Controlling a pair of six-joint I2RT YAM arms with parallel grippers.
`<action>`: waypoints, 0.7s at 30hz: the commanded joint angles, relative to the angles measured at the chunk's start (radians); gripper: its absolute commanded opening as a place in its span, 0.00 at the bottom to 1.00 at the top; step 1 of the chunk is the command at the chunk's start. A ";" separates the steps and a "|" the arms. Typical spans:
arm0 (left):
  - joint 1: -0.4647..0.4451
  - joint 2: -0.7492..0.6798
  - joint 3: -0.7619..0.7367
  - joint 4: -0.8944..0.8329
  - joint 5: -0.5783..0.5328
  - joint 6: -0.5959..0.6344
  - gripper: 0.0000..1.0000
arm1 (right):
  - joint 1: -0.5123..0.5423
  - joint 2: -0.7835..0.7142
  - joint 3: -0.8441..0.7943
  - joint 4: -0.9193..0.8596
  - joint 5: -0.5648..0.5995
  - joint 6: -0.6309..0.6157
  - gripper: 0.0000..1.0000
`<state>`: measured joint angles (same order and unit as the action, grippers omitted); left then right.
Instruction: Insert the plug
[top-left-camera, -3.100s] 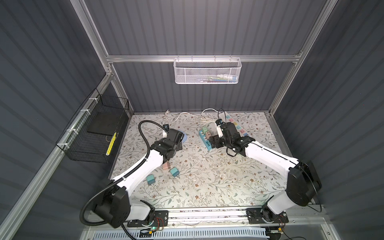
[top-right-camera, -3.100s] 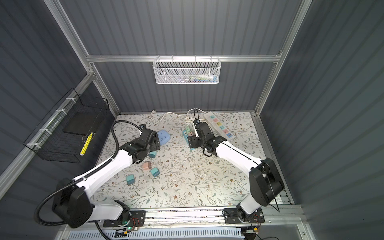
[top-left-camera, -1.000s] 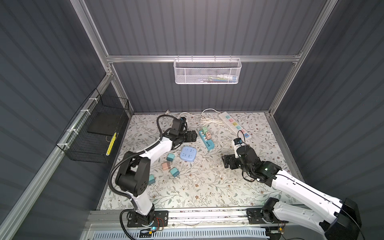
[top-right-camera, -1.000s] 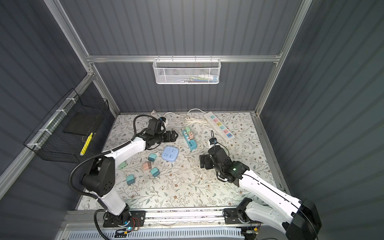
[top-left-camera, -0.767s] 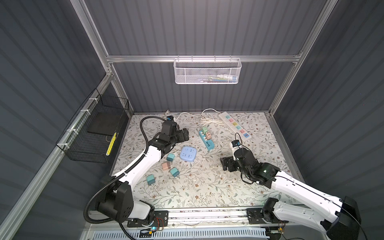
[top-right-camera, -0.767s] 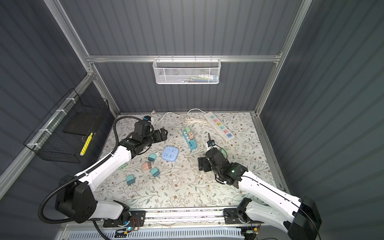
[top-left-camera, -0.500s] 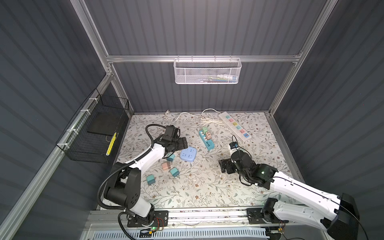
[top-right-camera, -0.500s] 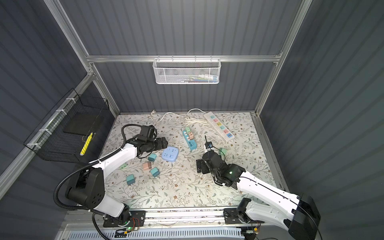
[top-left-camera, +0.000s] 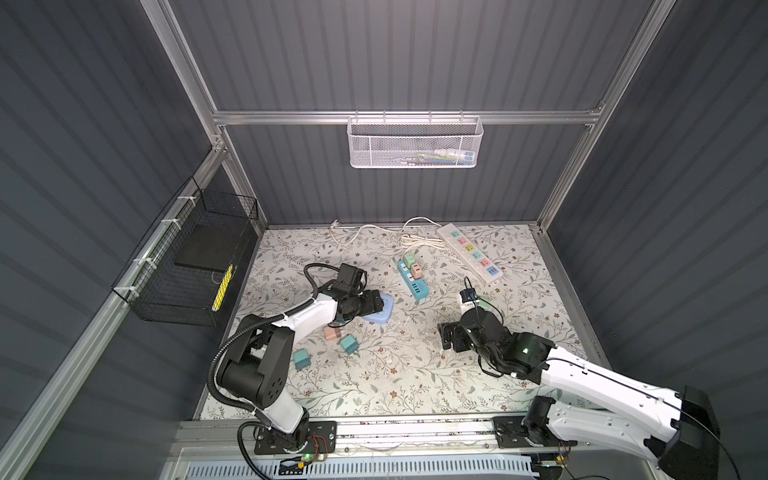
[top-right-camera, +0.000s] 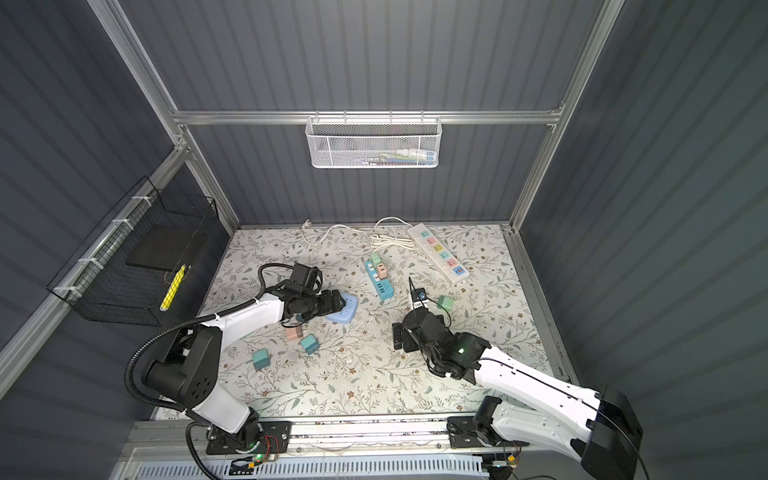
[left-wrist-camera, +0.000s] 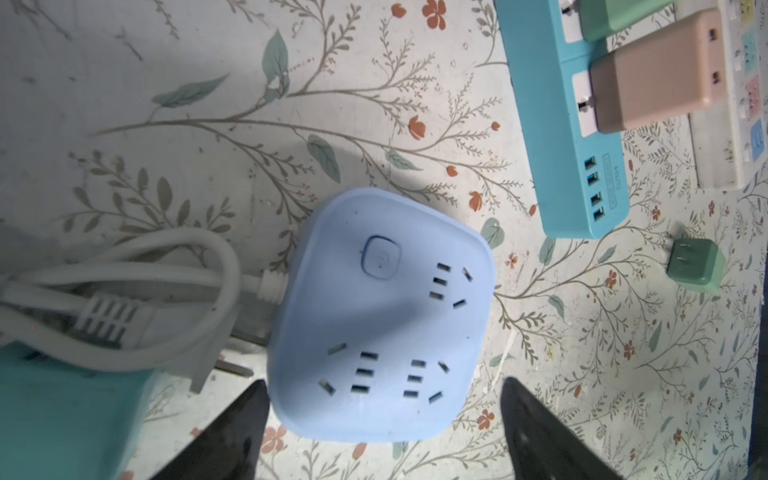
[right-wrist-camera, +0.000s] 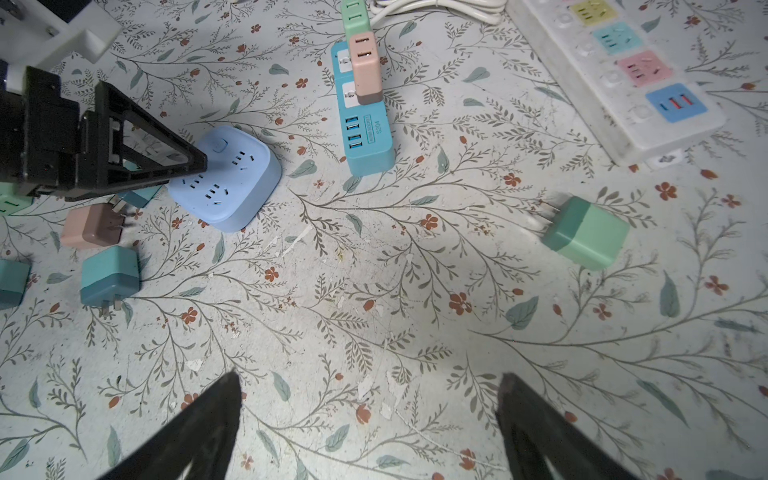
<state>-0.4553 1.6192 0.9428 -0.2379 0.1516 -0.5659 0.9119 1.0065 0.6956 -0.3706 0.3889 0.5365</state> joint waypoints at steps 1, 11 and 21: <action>-0.021 -0.005 -0.031 0.023 0.017 -0.038 0.87 | 0.010 -0.009 -0.008 -0.013 0.034 0.021 0.95; -0.130 -0.001 -0.046 0.104 -0.007 -0.078 0.87 | 0.022 0.000 -0.007 -0.041 0.047 0.026 0.96; -0.134 -0.156 -0.006 -0.029 -0.184 -0.023 0.88 | 0.029 -0.032 -0.008 -0.077 0.056 0.031 0.96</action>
<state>-0.5941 1.5818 0.8948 -0.1608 0.0925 -0.6125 0.9348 0.9977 0.6956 -0.4171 0.4217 0.5541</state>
